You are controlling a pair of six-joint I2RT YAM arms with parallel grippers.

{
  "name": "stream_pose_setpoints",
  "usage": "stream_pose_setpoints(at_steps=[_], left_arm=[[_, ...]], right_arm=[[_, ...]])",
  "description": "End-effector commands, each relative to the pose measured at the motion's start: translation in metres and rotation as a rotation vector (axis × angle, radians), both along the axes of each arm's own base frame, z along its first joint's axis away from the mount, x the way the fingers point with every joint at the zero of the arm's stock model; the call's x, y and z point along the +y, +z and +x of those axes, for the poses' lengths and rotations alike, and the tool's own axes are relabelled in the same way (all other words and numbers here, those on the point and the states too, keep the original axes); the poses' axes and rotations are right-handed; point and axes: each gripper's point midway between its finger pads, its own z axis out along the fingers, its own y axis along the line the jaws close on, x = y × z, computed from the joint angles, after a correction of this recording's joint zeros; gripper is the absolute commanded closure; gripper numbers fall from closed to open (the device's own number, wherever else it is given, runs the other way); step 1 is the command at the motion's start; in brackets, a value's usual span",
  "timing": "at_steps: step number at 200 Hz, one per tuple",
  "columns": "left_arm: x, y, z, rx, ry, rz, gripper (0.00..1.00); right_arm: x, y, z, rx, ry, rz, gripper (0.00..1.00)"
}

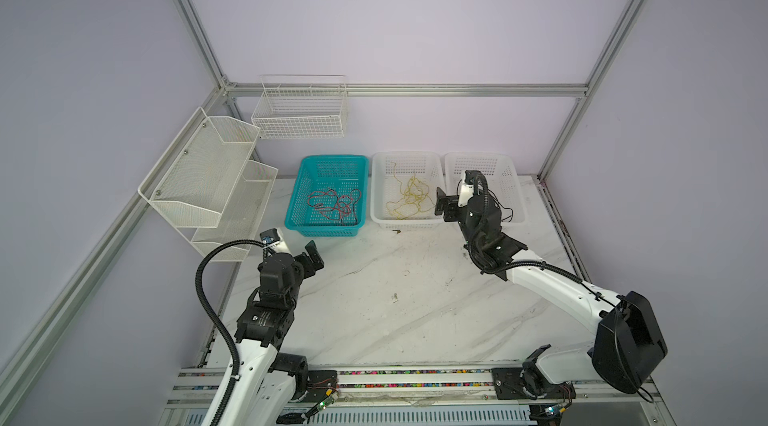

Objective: Untangle the cables

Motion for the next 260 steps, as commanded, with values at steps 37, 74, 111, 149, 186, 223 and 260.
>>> stream_pose_setpoints(at_steps=[37,74,111,149,186,223,260], left_arm=[[-0.003,-0.009,0.044,0.002,-0.020,0.085,0.00],[-0.006,-0.025,0.067,0.022,-0.030,0.119,0.00],[0.004,-0.039,0.082,0.041,0.028,0.160,0.00],[0.023,-0.057,0.088,0.051,0.098,0.238,0.00],[0.027,-0.047,0.095,-0.044,0.129,0.228,0.00],[0.029,-0.048,0.105,-0.087,0.114,0.297,0.00],[0.027,-0.036,0.107,-0.173,0.096,0.314,0.00]], right_arm=[[-0.094,-0.031,-0.009,-0.028,-0.356,-0.008,0.03],[-0.132,-0.072,-0.006,0.002,-0.468,-0.055,0.03],[-0.155,-0.096,-0.007,0.003,-0.508,-0.068,0.03],[-0.168,-0.121,-0.004,0.029,-0.531,-0.088,0.03],[-0.181,-0.138,-0.001,0.034,-0.544,-0.043,0.03],[-0.187,-0.144,0.002,0.030,-0.540,-0.011,0.03],[-0.186,-0.145,0.005,0.028,-0.523,-0.001,0.03]])
